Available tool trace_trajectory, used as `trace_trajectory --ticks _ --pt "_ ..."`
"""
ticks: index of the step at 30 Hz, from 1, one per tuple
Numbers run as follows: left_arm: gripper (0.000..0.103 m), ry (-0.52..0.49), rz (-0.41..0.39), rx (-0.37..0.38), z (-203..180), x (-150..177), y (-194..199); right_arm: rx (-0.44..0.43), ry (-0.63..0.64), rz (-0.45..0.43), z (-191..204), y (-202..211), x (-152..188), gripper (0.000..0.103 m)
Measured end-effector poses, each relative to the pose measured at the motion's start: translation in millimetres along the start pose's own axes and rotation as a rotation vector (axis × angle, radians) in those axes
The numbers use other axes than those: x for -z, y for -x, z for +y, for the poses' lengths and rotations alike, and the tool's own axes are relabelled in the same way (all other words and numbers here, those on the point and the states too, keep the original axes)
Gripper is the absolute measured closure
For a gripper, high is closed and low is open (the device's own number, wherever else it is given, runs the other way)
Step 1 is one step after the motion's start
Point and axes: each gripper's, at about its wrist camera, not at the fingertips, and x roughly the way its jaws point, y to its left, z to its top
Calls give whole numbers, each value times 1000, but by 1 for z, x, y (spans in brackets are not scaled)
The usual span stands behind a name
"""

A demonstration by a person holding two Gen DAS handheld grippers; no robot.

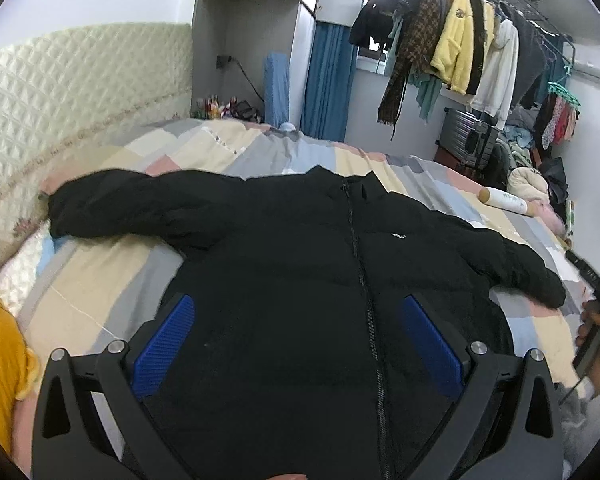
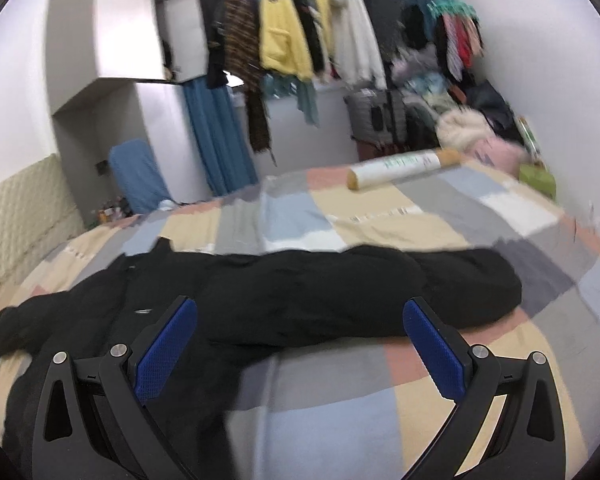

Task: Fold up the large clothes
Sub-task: 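Reach the right tool to the sleeve cuff nearest it and grasp, then lift the sleeve with the right tool and fold it across the jacket body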

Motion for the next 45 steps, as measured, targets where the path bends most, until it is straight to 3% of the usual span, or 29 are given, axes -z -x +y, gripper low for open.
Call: trace_trajectory --ticks 5,9,12,19,22,26,31,35,39,45 --pt "0 -19 28 -1 -7 -6 -28 32 -147 82 -55 -49 10 2" --pt "0 -19 73 6 -8 -1 -53 11 -418 127 -113 -79 26 4" --pt "0 -14 125 17 -8 7 -74 32 -603 100 -154 -93 40 8" --pt "0 -11 147 9 -3 15 -99 139 -931 -19 -219 -114 76 12" --pt "0 -31 124 -12 -3 17 -107 173 -939 -114 -228 -114 73 15" --pt "0 -50 105 -30 -5 17 -120 170 -960 -224 -252 -113 66 31" --pt "0 -63 109 -42 -5 18 -136 211 -893 -229 -274 -116 64 57" --pt "0 -68 96 -72 -5 16 -140 187 -819 -183 -278 -126 44 84" --pt "0 -96 41 -131 0 10 -129 211 -685 -170 -265 -113 9 92" --pt "0 -75 16 -131 12 5 -111 228 -606 -222 -245 -74 -46 95"
